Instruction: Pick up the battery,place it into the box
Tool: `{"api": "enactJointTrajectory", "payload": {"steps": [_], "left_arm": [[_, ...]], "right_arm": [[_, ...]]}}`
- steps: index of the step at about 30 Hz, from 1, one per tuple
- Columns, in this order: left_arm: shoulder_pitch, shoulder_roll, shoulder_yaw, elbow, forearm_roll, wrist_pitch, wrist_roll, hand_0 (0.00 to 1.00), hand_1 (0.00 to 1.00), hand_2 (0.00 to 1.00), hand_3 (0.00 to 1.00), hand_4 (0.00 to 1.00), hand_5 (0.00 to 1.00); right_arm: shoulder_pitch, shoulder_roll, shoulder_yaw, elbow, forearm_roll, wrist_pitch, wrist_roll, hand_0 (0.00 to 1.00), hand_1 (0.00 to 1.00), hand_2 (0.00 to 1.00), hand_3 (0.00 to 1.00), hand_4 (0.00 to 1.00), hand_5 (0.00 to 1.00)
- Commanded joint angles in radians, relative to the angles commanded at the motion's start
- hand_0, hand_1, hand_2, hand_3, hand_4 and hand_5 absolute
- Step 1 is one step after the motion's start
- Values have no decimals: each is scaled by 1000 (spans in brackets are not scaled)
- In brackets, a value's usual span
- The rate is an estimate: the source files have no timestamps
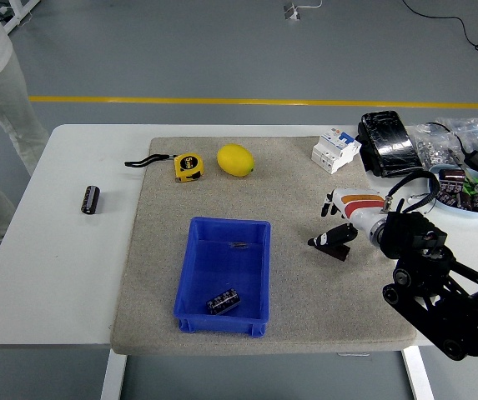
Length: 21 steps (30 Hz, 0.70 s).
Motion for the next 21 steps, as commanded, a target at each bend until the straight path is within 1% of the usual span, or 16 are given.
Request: {"api": "enactJointTrajectory", "payload": {"steps": [3, 10, 11, 16, 17, 19, 21], "left_arm": [[3, 0, -3, 0, 4, -1, 1, 600, 527, 552, 646, 645, 737], [6, -2, -20, 0, 27, -5, 8, 600, 527, 552, 646, 644, 739], [6, -2, -20, 0, 29, -5, 9, 599, 524, 551, 646, 642, 738], [3, -2, -16, 0, 25, -7, 7, 599, 524, 551, 646, 642, 738], [3, -2, -16, 0, 24, -7, 6, 599, 525, 553, 646, 641, 741], [2, -3, -16, 0, 24, -6, 7, 599, 525, 553, 646, 641, 741], [0, -3, -11, -1, 20, -7, 6, 599, 525, 553, 646, 641, 741]], "right_arm": [[-15, -4, 10, -8, -3, 4, -2, 424, 530, 607, 564, 998, 464], [-46, -4, 23, 29, -12, 7, -9, 421, 528, 608, 569, 998, 463], [-48, -3, 25, 30, -14, 6, -9, 404, 526, 608, 570, 998, 461], [-62, 9, 31, 13, -18, -3, -11, 404, 526, 608, 570, 998, 461], [-63, 13, 30, 7, -17, -6, -11, 372, 511, 593, 548, 997, 461], [-66, 20, 25, -5, -14, -20, -8, 372, 511, 593, 548, 997, 461], [-75, 29, 23, -19, -10, -49, -5, 372, 511, 593, 548, 997, 461]]}}
